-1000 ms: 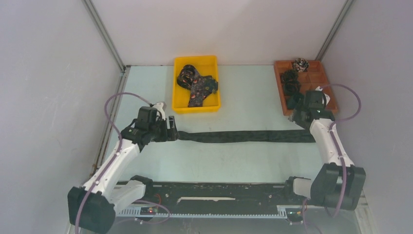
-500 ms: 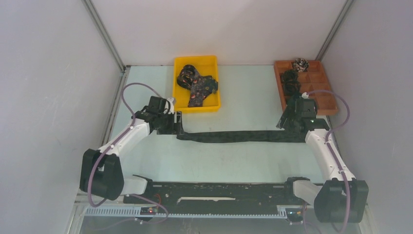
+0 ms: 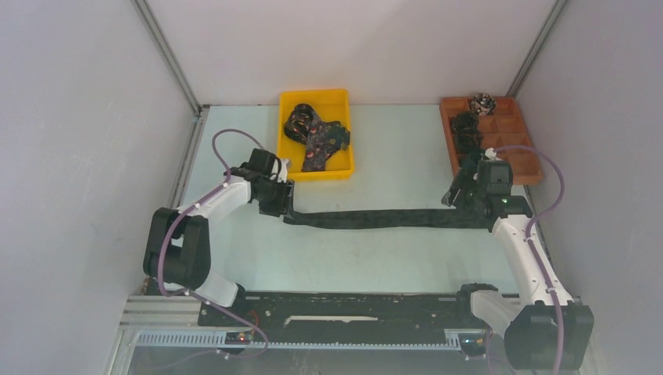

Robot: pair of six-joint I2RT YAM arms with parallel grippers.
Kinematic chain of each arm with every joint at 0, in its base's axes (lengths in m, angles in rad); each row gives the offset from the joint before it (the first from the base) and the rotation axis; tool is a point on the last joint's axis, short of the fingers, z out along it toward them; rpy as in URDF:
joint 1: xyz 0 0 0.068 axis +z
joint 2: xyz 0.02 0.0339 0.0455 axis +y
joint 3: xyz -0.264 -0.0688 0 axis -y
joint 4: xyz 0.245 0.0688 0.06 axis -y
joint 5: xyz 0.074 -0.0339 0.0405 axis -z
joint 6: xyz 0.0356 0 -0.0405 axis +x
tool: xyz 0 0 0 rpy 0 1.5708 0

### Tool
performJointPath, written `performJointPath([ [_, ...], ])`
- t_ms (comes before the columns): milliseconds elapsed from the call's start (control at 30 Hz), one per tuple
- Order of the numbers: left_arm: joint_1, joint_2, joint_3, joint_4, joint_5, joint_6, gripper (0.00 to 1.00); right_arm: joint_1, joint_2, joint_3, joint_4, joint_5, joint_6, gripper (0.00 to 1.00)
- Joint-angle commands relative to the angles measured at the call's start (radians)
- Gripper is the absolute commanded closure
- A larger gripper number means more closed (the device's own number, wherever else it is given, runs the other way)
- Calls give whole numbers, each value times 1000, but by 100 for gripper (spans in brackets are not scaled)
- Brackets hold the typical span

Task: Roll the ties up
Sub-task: Flatten out the tie at the center of the board.

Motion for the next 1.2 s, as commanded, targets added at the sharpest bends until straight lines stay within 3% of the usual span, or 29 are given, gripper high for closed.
performJointPath([
  [0,4,19,31,-20,14,34,45,1,-18,1,34,-29,6,33],
  [167,4,31,35,2,24,12,61,0,-7,1,42,-35,5,34],
  [333,6,36,46,17,54,-7,88,2,-8,-14,69,-68,23,35],
  [500,20,3,36,53,52,-49,99,95,-6,-27,98,-74,51,37],
  [833,106,-31,-7,133,131,-155,100,421,60,-31,269,-31,125,39],
  [1167,162,40,-6,120,68,-235,100,755,349,83,422,16,147,45],
])
